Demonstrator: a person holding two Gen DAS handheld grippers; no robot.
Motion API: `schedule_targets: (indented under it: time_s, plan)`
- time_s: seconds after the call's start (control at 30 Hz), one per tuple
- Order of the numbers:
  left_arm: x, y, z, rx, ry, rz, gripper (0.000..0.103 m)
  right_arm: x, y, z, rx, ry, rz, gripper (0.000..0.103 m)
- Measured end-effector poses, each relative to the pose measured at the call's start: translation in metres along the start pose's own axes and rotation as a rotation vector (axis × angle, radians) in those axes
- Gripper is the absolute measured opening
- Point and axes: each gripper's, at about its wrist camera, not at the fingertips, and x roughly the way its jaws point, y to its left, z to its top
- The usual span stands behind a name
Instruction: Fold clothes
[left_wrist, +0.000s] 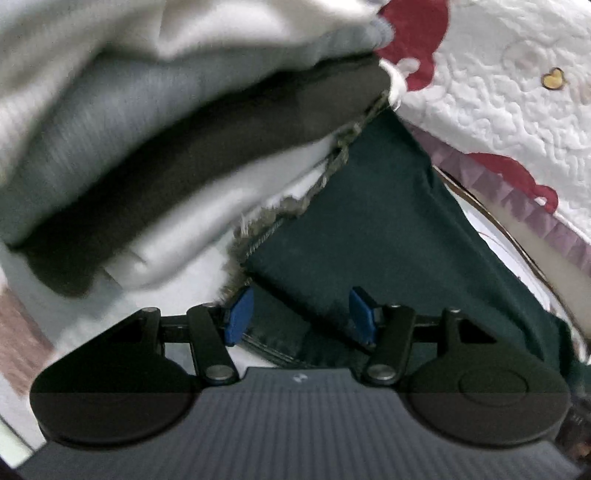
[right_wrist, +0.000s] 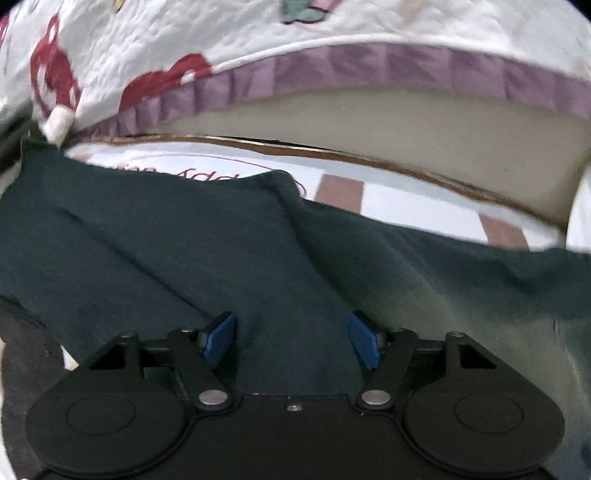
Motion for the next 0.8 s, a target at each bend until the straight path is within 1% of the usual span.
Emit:
schedule_targets:
  time_s: [0.07,0.13,0.17,0.2,0.27,0.33,0.37,0.4,0.43,0.5,0.57,0.63,0.67,0.7,0.77,0.8]
  plan:
    - [0.006,-0.005,-0.002,0.021,-0.026,0.023,0.057,-0.003,-0.003,-0.002,0.006,-0.002,-0.009,0.070]
    - [0.011,-0.012,-0.005,0.057,-0.062,0.053,0.062,-0.005,-0.002,-0.001,0.027,-0.001,-0.016,0.070]
    - [0.013,-0.015,-0.006,0.075,-0.080,0.069,0.067,-0.006,-0.002,-0.002,0.035,-0.003,-0.018,0.070]
    - [0.016,-0.018,-0.008,0.093,-0.099,0.084,0.069,-0.007,-0.001,-0.003,0.037,-0.008,-0.019,0.070]
    - [0.021,-0.025,-0.010,0.129,-0.135,0.114,0.069,-0.010,0.000,-0.008,0.042,-0.025,-0.023,0.071]
    - [0.025,-0.032,-0.013,0.165,-0.171,0.144,0.067,-0.014,0.001,-0.014,0.057,-0.049,-0.027,0.071]
    - [0.028,-0.035,-0.014,0.183,-0.189,0.159,0.047,-0.017,0.001,-0.018,0.066,-0.062,-0.032,0.072]
    - [0.030,-0.039,-0.016,0.201,-0.207,0.175,0.011,-0.019,0.002,-0.021,0.071,-0.073,-0.037,0.072]
    - [0.024,-0.039,-0.016,0.198,-0.242,0.165,0.011,-0.021,0.003,-0.023,0.072,-0.079,-0.042,0.072]
    - [0.002,-0.035,-0.017,0.169,-0.330,0.119,0.009,-0.023,0.002,-0.025,0.084,-0.085,-0.037,0.072]
    - [-0.030,-0.042,-0.019,0.212,-0.417,0.126,0.007,-0.025,0.000,-0.027,0.098,-0.088,-0.029,0.072]
    - [-0.048,-0.046,-0.027,0.262,-0.458,0.153,0.006,-0.029,-0.003,-0.029,0.110,-0.087,-0.019,0.072]
    - [-0.044,-0.044,-0.029,0.270,-0.437,0.176,0.006,-0.031,-0.004,-0.030,0.115,-0.087,-0.014,0.072]
    - [-0.035,-0.040,-0.030,0.271,-0.395,0.203,0.006,-0.034,-0.006,-0.033,0.121,-0.091,-0.012,0.072]
    - [-0.008,-0.025,-0.030,0.220,-0.278,0.239,0.006,-0.041,-0.011,-0.038,0.136,-0.097,-0.014,0.073]
    - [0.003,-0.016,-0.030,0.182,-0.231,0.249,0.006,-0.046,-0.015,-0.043,0.148,-0.097,-0.026,0.073]
